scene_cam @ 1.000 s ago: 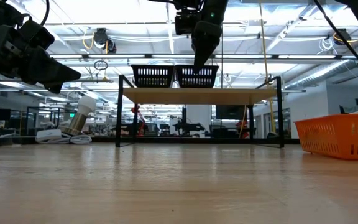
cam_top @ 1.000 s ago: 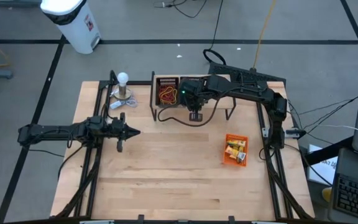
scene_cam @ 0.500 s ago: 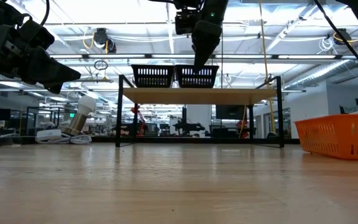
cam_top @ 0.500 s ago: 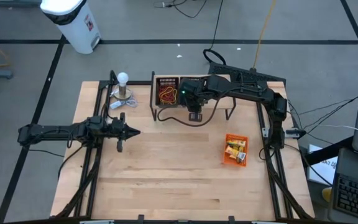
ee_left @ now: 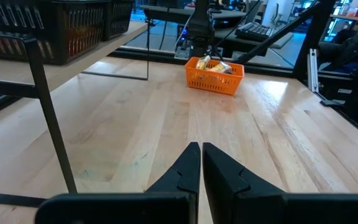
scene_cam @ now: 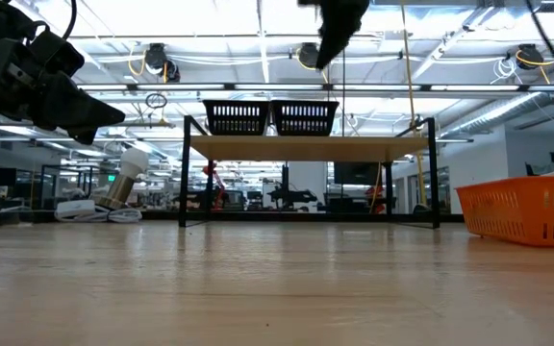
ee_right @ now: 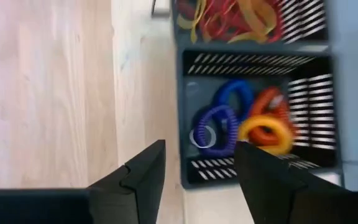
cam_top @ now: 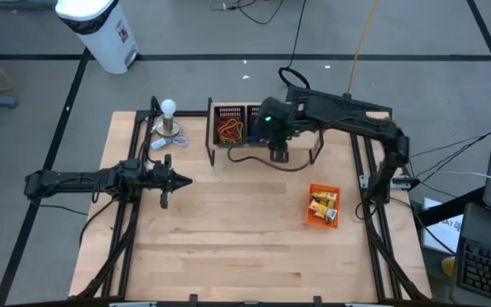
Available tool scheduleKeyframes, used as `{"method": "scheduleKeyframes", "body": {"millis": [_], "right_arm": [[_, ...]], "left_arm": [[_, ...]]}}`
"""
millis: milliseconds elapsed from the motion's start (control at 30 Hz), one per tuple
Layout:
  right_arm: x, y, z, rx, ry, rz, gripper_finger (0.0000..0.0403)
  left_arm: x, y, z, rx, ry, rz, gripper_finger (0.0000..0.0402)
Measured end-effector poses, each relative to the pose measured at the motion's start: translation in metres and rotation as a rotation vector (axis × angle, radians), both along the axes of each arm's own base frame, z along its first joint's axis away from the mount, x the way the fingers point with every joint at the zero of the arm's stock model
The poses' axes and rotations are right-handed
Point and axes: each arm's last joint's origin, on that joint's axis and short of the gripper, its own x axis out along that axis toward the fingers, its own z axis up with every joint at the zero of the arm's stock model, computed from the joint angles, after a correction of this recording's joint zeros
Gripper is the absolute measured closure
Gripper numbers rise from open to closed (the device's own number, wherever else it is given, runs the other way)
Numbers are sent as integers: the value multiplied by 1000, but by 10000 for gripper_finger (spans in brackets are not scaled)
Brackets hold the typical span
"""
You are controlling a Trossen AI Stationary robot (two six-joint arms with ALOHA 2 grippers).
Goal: Pick & Place Office Desk Supplies
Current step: Put the orange bin with the crayon boxes on the shelf
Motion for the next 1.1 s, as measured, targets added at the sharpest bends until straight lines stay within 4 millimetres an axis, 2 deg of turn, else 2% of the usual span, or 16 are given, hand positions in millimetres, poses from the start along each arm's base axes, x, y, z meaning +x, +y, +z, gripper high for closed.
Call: {"method": "scheduleKeyframes", "body": {"millis": [167,300,433,500,633,767,967,1100], "right_arm": [[-51,11,60,-41,-241,43,251],[-103,25,104,-27,-490,95,312],[-159,43,125,-21,-706,133,388],[-186,51,123,4,-795,154,394],[-226,64,104,75,-986,159,399],[-254,72,62,135,-1096,124,402],[-266,72,-21,142,-1077,-24,402],[-263,70,-68,145,-1038,-82,402]], "left_arm": [[0,0,0,1,0,0,380],[0,0,0,1,0,-1,380],[0,0,0,1,0,0,380],[0,0,0,1,0,0,380],[0,0,0,1,-1,0,380],[0,0,0,0,-4,2,380],[0,0,1,-7,-10,3,380],[0,0,1,-25,-12,7,380]]}}
